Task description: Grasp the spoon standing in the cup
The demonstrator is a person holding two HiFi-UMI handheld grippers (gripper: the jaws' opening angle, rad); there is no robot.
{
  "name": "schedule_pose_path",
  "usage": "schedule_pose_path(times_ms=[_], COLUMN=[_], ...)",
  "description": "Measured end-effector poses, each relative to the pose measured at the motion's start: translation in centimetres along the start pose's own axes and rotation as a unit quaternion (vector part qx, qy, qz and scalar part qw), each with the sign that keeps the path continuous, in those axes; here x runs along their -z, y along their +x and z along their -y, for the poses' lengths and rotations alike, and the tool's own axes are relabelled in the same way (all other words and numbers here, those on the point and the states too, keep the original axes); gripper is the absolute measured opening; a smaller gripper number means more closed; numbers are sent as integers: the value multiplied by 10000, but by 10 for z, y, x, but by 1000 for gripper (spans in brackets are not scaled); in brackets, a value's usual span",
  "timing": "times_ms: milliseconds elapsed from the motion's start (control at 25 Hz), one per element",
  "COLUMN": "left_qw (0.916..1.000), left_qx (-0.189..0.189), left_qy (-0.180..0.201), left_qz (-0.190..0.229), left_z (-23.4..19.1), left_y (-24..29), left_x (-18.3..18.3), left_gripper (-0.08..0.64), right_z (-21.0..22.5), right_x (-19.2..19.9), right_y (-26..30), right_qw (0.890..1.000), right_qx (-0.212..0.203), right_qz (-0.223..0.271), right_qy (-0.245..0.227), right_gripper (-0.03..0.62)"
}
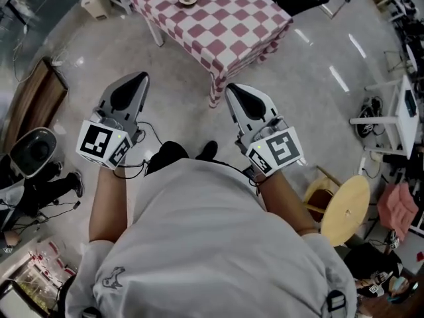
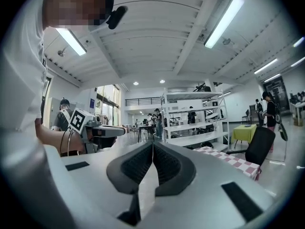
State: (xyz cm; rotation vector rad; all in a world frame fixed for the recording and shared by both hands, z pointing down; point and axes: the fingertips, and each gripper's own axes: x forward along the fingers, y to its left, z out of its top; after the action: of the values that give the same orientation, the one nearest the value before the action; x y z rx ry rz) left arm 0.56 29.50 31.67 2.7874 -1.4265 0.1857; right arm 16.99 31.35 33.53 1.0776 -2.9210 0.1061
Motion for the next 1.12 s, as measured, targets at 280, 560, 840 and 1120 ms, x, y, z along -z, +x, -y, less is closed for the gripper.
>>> schedule_pose_path(times_ms=[280, 560, 840, 1120], left_qw=[9995, 9996, 9998, 9990], left_qx=[-322, -282, -4, 276], left_qy=[22, -52, -179, -286], left_qz=[-59, 13, 65, 189], left_z=[-36, -58, -93, -140], left_y=[15, 34, 63, 81], left_x=[1, 5, 7, 7], left_gripper=[15, 15, 15, 15], right_z=[26, 42, 54, 62], right_x=[12, 14, 16, 4], right_y=[25, 51, 98, 160], right_qw=[9989, 9991, 9987, 9991], right_qx=[-282, -218, -204, -95], right_qz=[-34, -130, -344, -395], right_qy=[379, 348, 301, 96], right_gripper=[32, 32, 33, 34])
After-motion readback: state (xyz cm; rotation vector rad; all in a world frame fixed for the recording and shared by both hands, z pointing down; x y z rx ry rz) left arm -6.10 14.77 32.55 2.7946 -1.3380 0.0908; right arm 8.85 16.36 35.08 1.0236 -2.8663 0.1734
